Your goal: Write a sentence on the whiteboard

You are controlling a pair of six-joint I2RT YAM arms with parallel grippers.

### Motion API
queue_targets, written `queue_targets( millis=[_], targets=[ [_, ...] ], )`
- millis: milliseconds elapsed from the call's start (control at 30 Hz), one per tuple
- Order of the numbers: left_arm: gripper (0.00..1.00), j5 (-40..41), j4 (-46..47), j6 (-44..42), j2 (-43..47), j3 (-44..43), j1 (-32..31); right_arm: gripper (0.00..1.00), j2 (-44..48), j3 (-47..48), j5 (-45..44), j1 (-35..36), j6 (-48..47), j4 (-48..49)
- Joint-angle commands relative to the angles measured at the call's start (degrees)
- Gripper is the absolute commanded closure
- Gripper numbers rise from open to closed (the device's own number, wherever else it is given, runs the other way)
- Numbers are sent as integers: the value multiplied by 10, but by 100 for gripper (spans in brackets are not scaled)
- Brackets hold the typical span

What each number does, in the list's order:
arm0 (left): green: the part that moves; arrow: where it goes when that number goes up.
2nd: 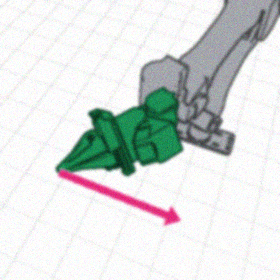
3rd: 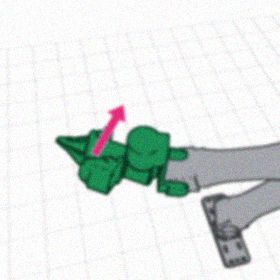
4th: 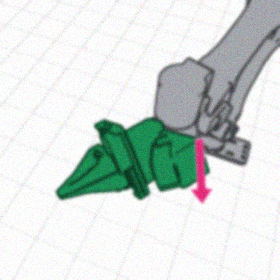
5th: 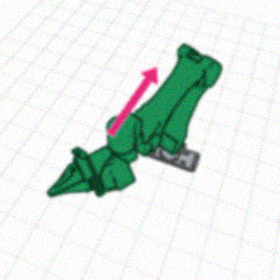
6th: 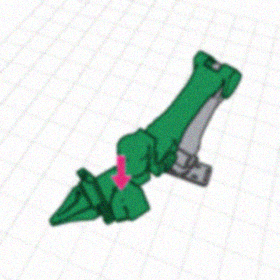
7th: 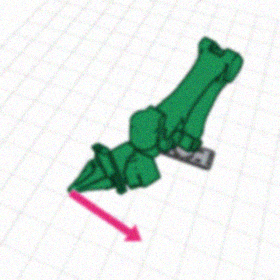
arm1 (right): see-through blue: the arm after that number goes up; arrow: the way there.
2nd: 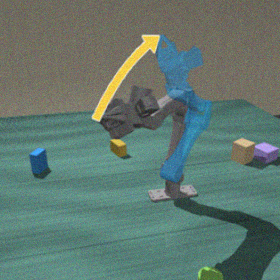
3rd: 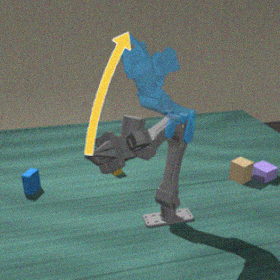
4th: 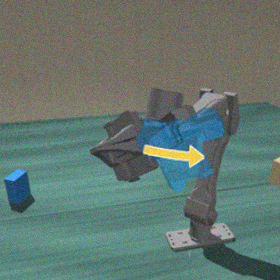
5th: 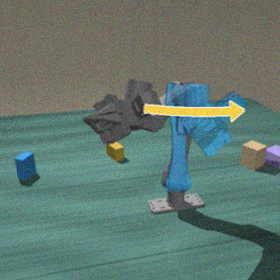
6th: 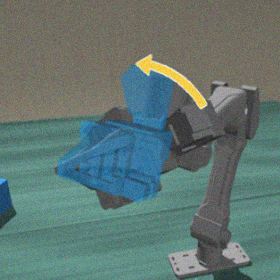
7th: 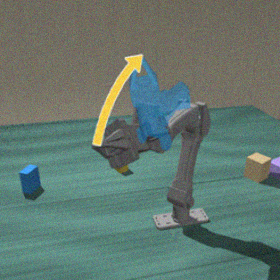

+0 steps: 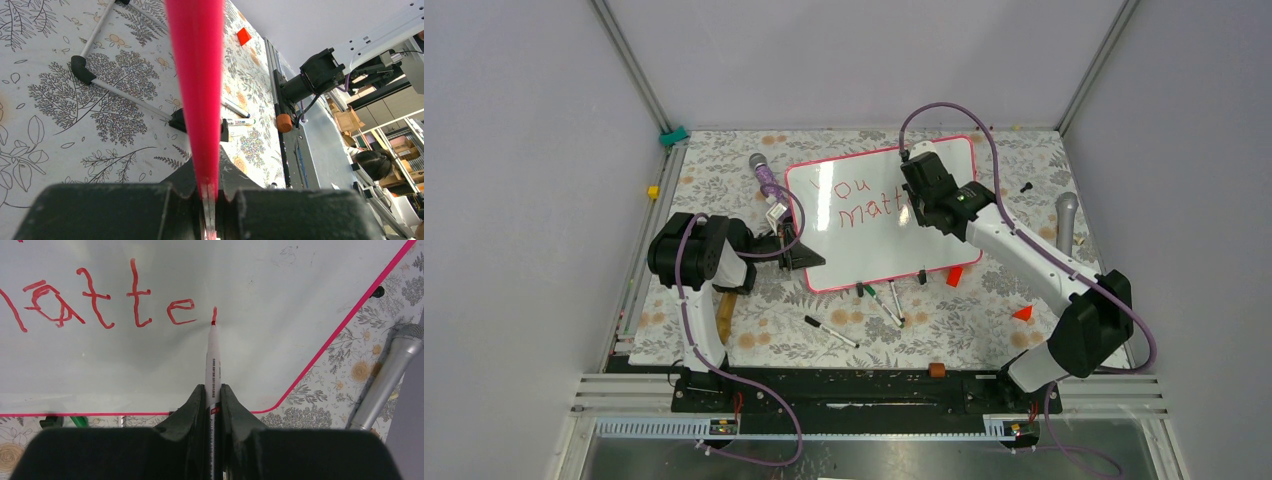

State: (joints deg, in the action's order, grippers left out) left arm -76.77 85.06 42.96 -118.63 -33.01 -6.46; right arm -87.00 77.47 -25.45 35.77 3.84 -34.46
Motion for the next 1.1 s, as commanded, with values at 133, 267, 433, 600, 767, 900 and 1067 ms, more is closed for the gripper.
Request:
queue_targets(
  millis=[133, 267, 433, 600, 767, 900, 1067],
  targets=[
    [100, -21, -9, -36, -23, -1, -13, 100, -11, 30, -2, -13, -2, 12],
    [100, -21, -9, -36, -24, -1, -13, 100, -15, 31, -7, -17, -2, 17],
    [100, -21, -9, -36, -24, -2, -12, 100, -16, 31, -15, -19, 1, 23],
    [100, -21, -9, -36, -24, -2, -13, 100, -5, 25, -23, -20, 1, 30],
    [100, -21, -9, -36, -24, -2, -13, 100, 10, 16, -30, -20, 0, 38],
    [100, -21, -9, -35, -23, -1, -13, 100, 35, 8, -21, -20, -1, 41],
    [100, -21, -9, -35, -23, 0, -13, 100, 110, -41, 16, -21, 5, 90]
  ],
)
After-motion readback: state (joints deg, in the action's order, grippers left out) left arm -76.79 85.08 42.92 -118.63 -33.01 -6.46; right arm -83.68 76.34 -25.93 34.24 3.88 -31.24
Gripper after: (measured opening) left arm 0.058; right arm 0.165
